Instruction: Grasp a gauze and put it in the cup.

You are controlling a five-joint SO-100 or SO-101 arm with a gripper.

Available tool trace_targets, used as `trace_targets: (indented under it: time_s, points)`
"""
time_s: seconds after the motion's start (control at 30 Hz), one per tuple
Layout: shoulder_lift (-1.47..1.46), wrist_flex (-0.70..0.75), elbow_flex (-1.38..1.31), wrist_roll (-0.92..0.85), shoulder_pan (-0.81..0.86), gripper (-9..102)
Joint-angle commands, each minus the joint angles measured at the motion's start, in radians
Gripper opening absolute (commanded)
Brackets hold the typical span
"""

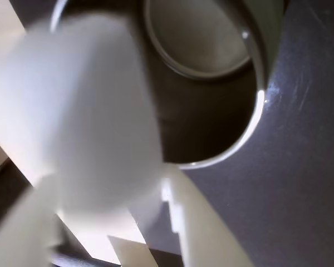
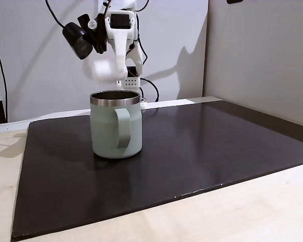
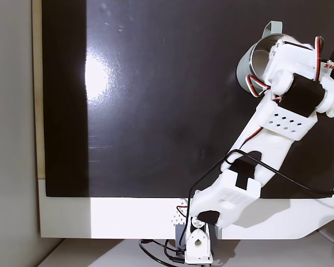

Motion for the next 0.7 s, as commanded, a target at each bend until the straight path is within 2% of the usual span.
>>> trace_targets:
  time_s: [0.0, 0.13, 0.67]
  points:
    - [0.012, 0.006, -0.043, 0.003, 0.012, 29]
    - [0.012, 0.006, -0.041, 0.003, 0.012, 33]
    - [0.014, 0.008, -0.040, 0.003, 0.011, 33]
